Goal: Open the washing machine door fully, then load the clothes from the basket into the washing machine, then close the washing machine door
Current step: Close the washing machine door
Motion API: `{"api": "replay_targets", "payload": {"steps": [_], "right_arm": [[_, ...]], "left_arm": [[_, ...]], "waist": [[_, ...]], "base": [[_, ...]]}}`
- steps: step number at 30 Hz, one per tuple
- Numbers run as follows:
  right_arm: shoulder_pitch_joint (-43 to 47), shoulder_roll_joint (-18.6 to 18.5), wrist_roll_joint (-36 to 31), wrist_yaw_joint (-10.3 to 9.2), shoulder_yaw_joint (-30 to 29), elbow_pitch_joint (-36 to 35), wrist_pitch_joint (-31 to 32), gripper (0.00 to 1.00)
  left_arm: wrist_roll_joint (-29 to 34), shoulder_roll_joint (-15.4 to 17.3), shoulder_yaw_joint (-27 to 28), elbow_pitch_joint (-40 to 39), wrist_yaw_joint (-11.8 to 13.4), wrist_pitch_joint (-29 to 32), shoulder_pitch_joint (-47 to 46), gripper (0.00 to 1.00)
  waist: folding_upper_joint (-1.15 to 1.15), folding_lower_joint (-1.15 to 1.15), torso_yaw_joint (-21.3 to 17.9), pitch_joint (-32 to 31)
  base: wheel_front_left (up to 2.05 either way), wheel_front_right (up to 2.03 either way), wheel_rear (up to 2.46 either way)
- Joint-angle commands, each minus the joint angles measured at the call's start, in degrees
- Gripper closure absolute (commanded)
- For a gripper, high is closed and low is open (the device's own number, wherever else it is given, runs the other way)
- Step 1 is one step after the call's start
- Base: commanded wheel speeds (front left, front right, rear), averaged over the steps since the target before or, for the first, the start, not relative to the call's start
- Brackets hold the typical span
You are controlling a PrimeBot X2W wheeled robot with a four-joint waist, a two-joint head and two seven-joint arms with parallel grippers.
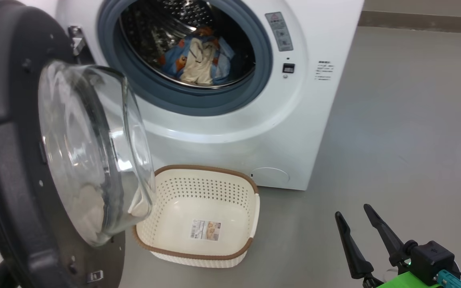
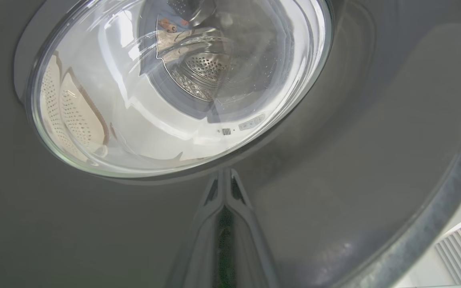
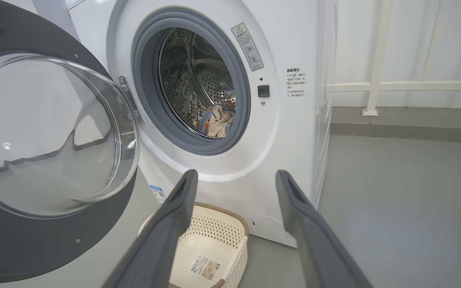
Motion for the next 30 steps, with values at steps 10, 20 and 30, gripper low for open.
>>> {"api": "replay_targets", "payload": {"steps": [10, 20, 30], "right_arm": [[-1.40, 0.10, 0.02, 0.09, 1.53, -1.00, -0.86, 0.00], [-2.38, 0.07, 0.19, 0.09, 1.74, -0.75, -1.08, 0.00], [-3.64, -0.20, 0.44, 0.09, 1.67, -0.66, -1.44, 0.00]], "left_arm": [[1.17, -1.35, -0.70, -3.66, -0.48, -0.14, -3.78, 1.00], [1.80, -2.91, -1.52, -3.17, -0.43, -1.11, -6.06, 1.00], [2.52, -4.97, -3.07, -1.22, -1.01, -1.91, -10.95, 1.00]], "waist": [[0.00, 0.00, -6.61, 0.09], [0.00, 0.00, -11.31, 1.18], [0.00, 0.00, -14.44, 3.36]], "base": [[0.00, 0.00, 0.00], [0.00, 0.00, 0.00], [0.00, 0.00, 0.00]]}}
